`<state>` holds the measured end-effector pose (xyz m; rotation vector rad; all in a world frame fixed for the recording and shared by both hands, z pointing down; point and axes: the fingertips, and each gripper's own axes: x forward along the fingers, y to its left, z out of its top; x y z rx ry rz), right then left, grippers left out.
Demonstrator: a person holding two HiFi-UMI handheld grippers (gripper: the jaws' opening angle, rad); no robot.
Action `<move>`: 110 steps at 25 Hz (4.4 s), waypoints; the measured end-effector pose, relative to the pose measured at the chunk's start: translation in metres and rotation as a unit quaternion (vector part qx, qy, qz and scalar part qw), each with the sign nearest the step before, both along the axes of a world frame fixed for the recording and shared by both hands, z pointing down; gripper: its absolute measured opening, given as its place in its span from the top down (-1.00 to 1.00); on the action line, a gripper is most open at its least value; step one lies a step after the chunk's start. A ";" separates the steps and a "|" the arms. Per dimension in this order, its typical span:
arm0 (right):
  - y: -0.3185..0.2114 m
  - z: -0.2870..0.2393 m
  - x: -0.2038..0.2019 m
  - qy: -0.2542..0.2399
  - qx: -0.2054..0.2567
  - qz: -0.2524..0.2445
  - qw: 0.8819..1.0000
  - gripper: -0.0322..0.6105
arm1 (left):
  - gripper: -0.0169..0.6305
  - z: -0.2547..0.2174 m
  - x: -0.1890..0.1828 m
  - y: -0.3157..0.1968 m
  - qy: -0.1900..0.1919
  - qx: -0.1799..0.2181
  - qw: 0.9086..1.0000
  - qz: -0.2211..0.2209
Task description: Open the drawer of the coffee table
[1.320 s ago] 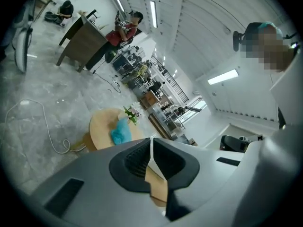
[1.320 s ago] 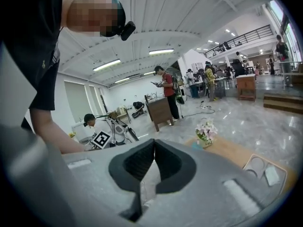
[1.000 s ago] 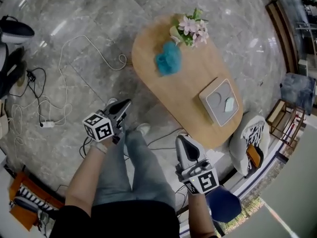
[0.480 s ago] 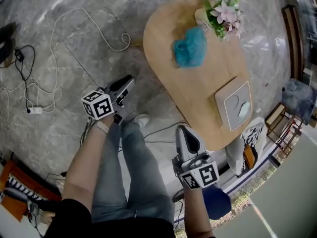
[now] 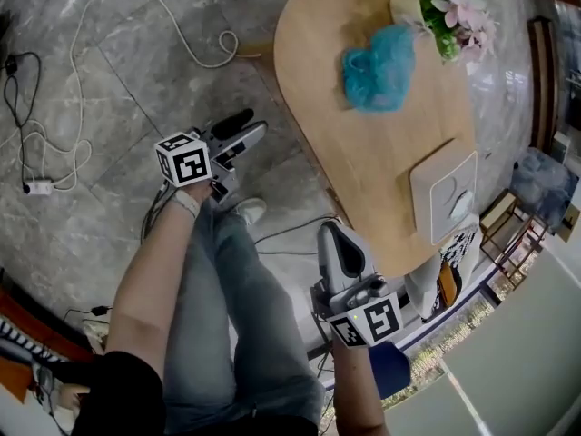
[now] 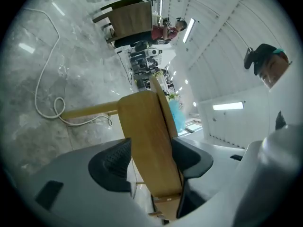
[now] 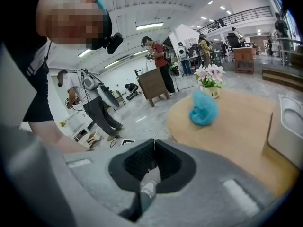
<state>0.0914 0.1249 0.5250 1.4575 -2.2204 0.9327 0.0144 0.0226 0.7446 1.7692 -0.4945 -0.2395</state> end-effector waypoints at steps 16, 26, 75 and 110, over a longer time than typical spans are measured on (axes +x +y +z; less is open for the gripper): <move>-0.004 0.083 0.005 -0.009 0.011 -0.024 1.000 0.90 | -0.12 0.064 0.071 -0.016 0.104 0.072 0.989 0.078; 0.000 0.106 0.015 -0.015 0.003 -0.031 0.999 0.90 | -0.12 0.055 0.097 -0.027 0.149 0.098 0.979 0.102; 0.036 0.124 0.030 -0.026 -0.018 -0.030 0.999 0.90 | 0.07 0.062 0.128 0.028 0.199 0.118 0.959 0.161; 0.067 0.106 -0.046 -0.050 -0.046 -0.078 0.995 0.90 | 0.09 0.064 0.003 0.124 0.157 0.072 0.973 0.151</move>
